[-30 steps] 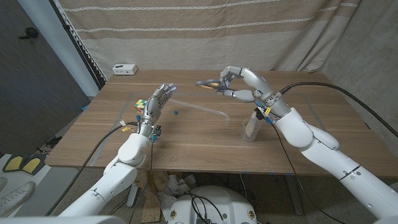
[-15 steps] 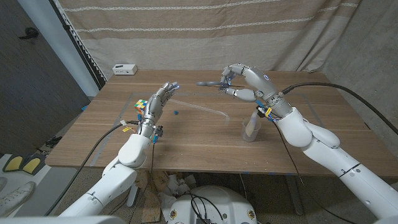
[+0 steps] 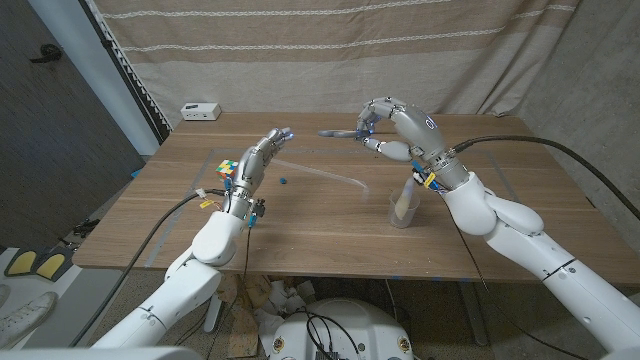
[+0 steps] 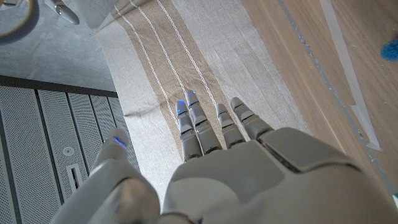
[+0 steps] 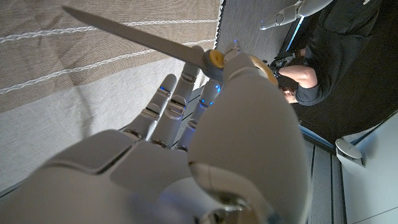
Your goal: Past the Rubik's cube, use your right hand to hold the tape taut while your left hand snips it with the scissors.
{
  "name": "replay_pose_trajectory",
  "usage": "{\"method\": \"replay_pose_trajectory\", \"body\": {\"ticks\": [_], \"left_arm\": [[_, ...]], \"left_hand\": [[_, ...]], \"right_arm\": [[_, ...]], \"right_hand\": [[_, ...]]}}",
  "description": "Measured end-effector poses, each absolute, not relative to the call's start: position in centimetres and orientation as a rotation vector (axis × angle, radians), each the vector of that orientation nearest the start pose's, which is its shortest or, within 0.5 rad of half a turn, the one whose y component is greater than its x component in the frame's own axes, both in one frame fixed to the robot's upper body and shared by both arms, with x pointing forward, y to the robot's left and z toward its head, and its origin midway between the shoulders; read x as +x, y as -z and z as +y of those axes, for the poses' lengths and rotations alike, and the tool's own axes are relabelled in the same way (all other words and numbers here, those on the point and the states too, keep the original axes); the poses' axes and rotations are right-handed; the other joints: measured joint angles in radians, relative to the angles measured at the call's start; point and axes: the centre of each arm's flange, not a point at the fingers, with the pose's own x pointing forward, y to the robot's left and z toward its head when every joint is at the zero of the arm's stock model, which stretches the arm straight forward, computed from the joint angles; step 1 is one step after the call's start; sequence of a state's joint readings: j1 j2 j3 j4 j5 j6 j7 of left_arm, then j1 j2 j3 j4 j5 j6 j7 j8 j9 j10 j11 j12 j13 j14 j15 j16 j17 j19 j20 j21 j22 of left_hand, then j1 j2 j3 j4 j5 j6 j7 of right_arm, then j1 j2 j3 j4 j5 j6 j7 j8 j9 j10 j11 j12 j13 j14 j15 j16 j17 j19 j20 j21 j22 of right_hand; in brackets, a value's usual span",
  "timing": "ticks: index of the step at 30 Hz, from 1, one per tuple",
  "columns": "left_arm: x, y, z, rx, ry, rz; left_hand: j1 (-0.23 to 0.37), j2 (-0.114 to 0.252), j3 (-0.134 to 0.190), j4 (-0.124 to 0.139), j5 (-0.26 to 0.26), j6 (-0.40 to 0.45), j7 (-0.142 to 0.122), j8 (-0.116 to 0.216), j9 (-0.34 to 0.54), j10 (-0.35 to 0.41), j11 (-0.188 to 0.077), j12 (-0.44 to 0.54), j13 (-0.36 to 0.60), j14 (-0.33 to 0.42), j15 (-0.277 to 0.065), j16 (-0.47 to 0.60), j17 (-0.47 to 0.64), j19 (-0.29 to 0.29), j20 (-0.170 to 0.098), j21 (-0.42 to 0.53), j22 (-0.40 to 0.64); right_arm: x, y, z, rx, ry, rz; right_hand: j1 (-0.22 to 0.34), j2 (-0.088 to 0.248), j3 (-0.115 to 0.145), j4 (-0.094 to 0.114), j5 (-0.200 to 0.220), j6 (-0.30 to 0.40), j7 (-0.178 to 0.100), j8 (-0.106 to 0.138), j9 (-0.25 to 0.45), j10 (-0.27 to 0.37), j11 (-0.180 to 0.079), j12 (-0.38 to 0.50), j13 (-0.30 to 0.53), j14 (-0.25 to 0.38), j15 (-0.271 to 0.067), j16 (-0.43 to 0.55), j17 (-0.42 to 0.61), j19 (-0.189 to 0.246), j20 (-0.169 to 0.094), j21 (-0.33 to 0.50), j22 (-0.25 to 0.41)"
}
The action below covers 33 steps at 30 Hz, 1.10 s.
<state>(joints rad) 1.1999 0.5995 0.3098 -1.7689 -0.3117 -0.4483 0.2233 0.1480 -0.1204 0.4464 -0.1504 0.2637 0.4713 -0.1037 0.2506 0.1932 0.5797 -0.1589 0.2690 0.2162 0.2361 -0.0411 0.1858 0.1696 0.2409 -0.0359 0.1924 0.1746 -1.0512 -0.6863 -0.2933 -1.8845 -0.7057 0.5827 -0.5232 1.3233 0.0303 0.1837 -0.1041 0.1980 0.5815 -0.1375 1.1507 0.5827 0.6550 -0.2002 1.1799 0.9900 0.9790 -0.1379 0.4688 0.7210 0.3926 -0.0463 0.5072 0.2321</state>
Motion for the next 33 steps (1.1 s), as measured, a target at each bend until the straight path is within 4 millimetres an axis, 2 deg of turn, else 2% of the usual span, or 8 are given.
{"method": "replay_pose_trajectory", "body": {"ticks": [7, 26, 30, 33], "left_arm": [[52.4, 4.5, 23.9, 0.155, 0.187, -0.862], [51.8, 3.3, 23.1, 0.142, 0.203, -0.871], [51.5, 3.0, 22.7, 0.146, 0.203, -0.879], [51.3, 2.8, 22.5, 0.149, 0.202, -0.883]], "left_hand": [[0.004, -0.004, 0.0, 0.0, 0.0, 0.004, -0.004, -0.006, 0.0, -0.018, 0.011, -0.014, -0.003, 0.0, 0.0, 0.0, 0.0, 0.0, 0.0, 0.0, 0.0], [0.008, 0.0, 0.0, 0.0, -0.006, 0.004, -0.004, -0.01, 0.0, -0.027, 0.009, -0.019, -0.002, 0.0, 0.0, 0.0, 0.0, 0.0, 0.0, 0.0, 0.0], [0.014, -0.002, 0.0, 0.0, -0.014, -0.082, -0.038, -0.053, -0.001, -0.031, 0.013, -0.026, -0.002, 0.0, 0.0, 0.0, 0.0, 0.0, 0.0, 0.0, 0.0], [0.024, 0.001, 0.0, 0.0, -0.014, -0.089, -0.041, -0.052, 0.0, -0.033, 0.011, -0.026, -0.002, 0.008, 0.003, 0.0, 0.0, 0.005, -0.005, 0.0, 0.0]], "right_arm": [[45.7, -3.1, -17.8, -1.086, 0.01, -1.567], [46.5, -3.0, -17.8, -1.245, 0.101, -1.606], [46.5, -3.1, -18.0, -1.267, 0.113, -1.617], [46.5, -3.1, -18.0, -1.282, 0.121, -1.623]], "right_hand": [[0.0, 0.0, 0.0, 0.0, -0.001, 0.0, 0.0, 0.0, 0.0, 0.0, 0.0, 0.004, -0.001, 0.001, 0.0, -0.008, 0.009, 0.0, 0.0, 0.008, 0.0], [-0.001, 0.001, 0.0, 0.0, 0.002, -0.002, 0.002, 0.015, -0.001, 0.0, 0.0, 0.011, 0.003, 0.002, 0.002, -0.022, 0.024, -0.005, 0.005, 0.031, -0.005], [-0.002, 0.002, -0.001, 0.0, 0.002, -0.007, -0.004, 0.018, -0.001, 0.0, 0.0, 0.016, 0.006, 0.006, 0.005, -0.023, 0.027, -0.011, 0.0, 0.038, -0.005], [-0.002, 0.002, -0.001, -0.001, 0.007, -0.007, -0.004, 0.022, -0.003, 0.0, 0.0, 0.016, 0.008, 0.006, 0.005, -0.023, 0.031, -0.011, 0.0, 0.039, -0.005]]}}
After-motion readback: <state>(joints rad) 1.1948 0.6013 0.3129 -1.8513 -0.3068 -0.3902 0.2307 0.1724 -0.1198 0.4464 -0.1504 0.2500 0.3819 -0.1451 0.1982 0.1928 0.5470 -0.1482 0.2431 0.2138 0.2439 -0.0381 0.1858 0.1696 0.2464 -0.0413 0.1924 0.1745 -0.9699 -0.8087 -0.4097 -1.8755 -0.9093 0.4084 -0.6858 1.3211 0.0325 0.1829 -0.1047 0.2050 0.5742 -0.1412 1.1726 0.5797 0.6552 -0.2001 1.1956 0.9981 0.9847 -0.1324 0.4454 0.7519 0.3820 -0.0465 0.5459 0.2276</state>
